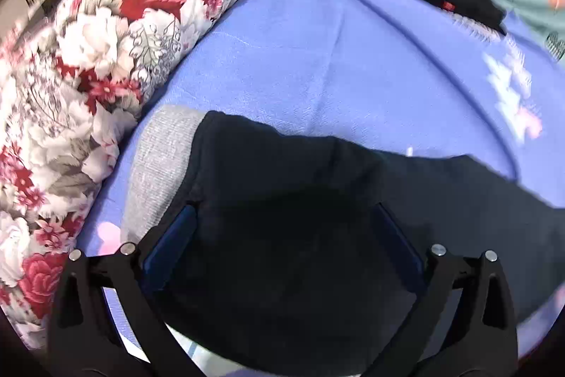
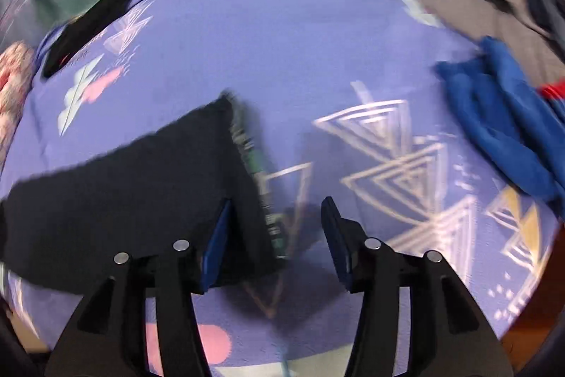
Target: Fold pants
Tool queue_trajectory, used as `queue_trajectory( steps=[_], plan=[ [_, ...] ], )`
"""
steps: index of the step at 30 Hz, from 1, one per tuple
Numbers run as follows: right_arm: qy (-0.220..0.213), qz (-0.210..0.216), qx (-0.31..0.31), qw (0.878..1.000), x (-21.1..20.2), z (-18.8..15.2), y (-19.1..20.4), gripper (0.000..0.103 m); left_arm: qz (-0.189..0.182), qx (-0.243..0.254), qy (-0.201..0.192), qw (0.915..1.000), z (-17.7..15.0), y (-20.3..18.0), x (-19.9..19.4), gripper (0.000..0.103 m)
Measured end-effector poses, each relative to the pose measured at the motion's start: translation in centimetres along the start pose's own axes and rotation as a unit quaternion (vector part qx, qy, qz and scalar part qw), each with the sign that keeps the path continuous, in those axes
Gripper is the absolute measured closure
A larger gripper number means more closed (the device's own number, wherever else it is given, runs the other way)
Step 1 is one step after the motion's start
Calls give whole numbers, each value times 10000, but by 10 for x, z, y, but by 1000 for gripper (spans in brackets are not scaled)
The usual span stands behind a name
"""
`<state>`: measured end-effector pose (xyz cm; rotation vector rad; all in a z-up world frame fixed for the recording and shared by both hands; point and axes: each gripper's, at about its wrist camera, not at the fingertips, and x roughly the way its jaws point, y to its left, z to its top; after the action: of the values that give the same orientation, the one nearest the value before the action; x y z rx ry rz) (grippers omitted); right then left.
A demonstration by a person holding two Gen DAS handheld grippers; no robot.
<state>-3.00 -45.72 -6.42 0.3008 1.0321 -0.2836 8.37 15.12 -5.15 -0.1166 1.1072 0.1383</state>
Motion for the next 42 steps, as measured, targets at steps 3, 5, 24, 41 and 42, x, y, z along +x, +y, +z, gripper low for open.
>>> queue_trajectory(
  steps=[3,5,24,41,42],
  plan=[
    [-237,778,-157,9966,-15,-7,11,52,-292,-64,-123,9995,2,11,-14,2],
    [-209,1127,-170,9933,-17,-9,14,52,-345,-82,-209,9992,4,15,-18,2],
    [-152,2347,-1779,9555,11,33,201,52,-126,203,-424,9988,6,-4,-19,2],
    [1220,3235,-3077,8864,79,8,400,61,-175,966,-2,9952,8,-66,37,2],
    [1261,3253,-3107,8842,79,6,401,61,-235,929,38,9954,5,-63,38,2]
  ],
)
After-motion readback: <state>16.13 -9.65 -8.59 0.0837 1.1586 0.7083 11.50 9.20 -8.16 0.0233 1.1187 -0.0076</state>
